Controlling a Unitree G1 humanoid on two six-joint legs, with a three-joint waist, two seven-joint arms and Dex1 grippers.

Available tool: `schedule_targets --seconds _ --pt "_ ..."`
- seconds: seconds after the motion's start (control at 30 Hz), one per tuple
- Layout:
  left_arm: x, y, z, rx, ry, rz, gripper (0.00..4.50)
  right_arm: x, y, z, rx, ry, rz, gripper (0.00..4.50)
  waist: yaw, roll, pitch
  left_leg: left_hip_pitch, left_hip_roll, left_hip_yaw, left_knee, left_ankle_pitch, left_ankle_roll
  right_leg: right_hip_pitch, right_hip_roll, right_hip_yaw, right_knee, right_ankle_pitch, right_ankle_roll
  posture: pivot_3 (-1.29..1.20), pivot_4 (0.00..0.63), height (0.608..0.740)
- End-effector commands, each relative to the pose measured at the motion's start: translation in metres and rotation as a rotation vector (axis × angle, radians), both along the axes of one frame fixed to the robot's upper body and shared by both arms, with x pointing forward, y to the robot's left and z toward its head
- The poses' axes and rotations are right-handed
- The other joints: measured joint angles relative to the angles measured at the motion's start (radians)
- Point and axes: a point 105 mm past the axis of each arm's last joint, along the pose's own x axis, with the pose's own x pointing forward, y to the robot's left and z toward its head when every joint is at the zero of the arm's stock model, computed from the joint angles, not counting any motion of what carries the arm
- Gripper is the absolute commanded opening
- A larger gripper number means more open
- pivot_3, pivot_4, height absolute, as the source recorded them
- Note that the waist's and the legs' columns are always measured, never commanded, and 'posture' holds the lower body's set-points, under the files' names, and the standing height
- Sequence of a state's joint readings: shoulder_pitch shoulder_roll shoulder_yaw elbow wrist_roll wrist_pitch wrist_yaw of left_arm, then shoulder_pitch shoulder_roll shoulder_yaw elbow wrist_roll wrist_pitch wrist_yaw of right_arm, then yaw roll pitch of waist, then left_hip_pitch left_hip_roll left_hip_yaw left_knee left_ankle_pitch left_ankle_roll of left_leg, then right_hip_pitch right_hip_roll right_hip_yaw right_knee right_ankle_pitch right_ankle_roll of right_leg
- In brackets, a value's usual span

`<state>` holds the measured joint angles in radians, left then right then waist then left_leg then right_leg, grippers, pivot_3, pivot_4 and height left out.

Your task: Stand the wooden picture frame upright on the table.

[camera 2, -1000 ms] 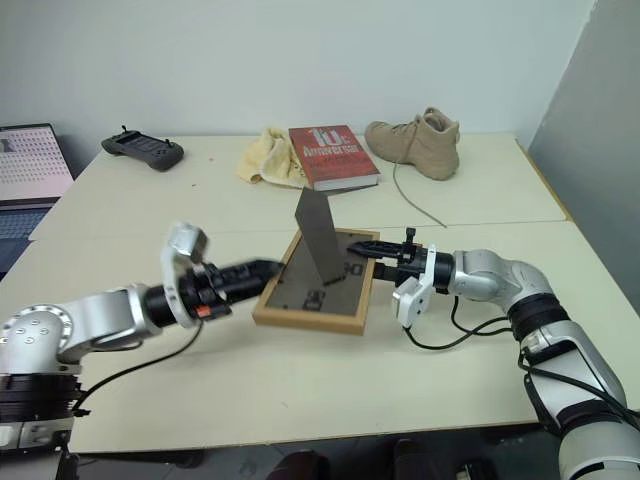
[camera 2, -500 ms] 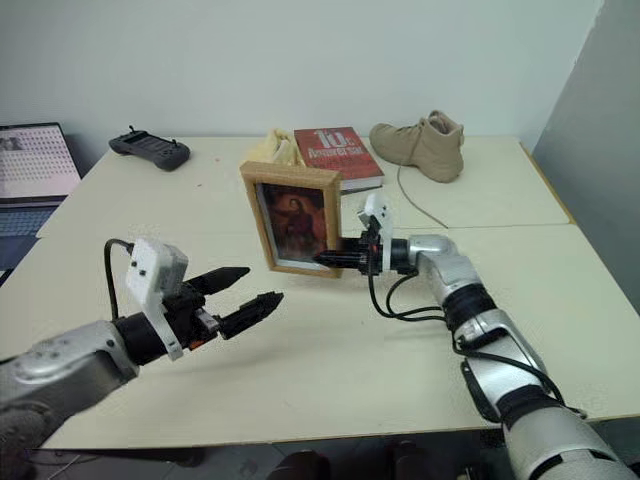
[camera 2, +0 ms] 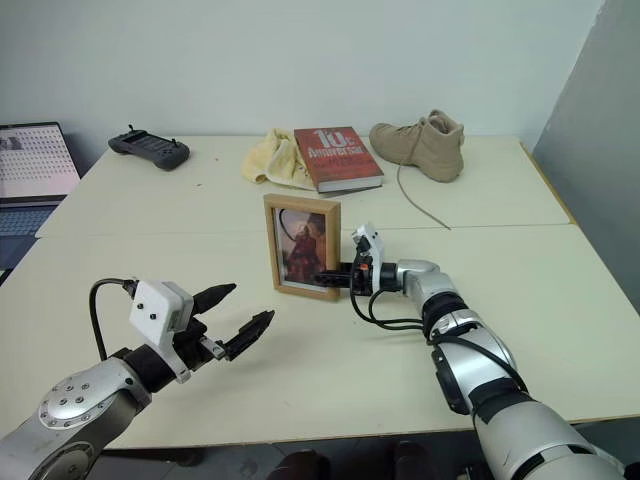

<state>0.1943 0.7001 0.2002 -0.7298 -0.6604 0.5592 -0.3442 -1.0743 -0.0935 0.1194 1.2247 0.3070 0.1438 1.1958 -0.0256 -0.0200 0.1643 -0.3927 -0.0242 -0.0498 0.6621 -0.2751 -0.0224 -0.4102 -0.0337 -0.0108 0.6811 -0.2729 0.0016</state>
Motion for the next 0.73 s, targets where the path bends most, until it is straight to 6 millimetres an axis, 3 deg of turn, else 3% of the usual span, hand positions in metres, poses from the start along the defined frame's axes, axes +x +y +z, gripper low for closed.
schedule_targets --seconds 0.03,0.13,0.27,0.37,0.47,0.57,0.73 --pt "0.005 -0.002 0.008 0.004 -0.039 -0.021 4.50 -0.003 0.000 -0.003 0.011 0.010 0.011 2.52 0.000 0.000 0.000 0.000 0.000 0.000 0.000 0.000 0.000 0.000 0.000 0.000 0.000 0.000 0.000 0.00 0.150 0.740" --pt "0.008 -0.002 0.008 0.006 -0.038 -0.030 4.50 -0.002 -0.007 -0.008 -0.016 -0.005 -0.002 3.20 0.000 0.000 0.000 0.000 0.000 0.000 0.000 0.000 0.000 0.000 0.000 0.000 0.000 0.000 0.000 0.00 0.150 0.740" --pt "0.013 -0.001 0.009 -0.030 0.010 -0.059 4.50 0.000 -0.032 -0.016 -0.111 -0.057 -0.010 4.28 0.000 0.000 0.000 0.000 0.000 0.000 0.000 0.000 0.000 0.000 0.000 0.000 0.000 0.000 0.000 0.00 0.150 0.740" --pt "0.013 0.004 0.013 -0.045 0.083 -0.107 4.50 0.001 -0.059 -0.019 -0.217 -0.094 -0.018 4.46 0.004 0.000 0.000 0.000 0.000 -0.001 0.001 0.000 0.000 0.001 0.000 -0.001 0.000 0.000 0.000 0.00 0.150 0.740" --pt "0.021 0.028 0.023 -0.027 0.136 -0.105 4.50 -0.006 -0.099 -0.003 -0.305 -0.179 0.005 4.46 0.007 0.000 0.000 0.000 0.000 -0.001 0.001 0.000 0.000 0.001 0.000 -0.002 0.000 0.000 0.000 0.00 0.150 0.740" --pt "0.028 0.053 0.043 -0.059 0.176 -0.108 4.50 -0.028 -0.129 0.030 -0.337 -0.235 0.038 4.46 0.015 0.002 0.001 -0.001 0.000 -0.002 0.001 0.000 0.000 0.001 0.000 -0.002 -0.001 0.000 0.000 0.00 0.150 0.740" --pt "0.036 0.085 0.069 -0.085 0.215 -0.114 4.50 -0.067 -0.124 0.088 -0.236 -0.204 0.081 4.46 -0.006 0.003 0.002 0.001 0.001 -0.003 -0.001 0.000 0.000 0.000 0.002 -0.001 0.000 0.000 0.000 0.00 0.150 0.740"
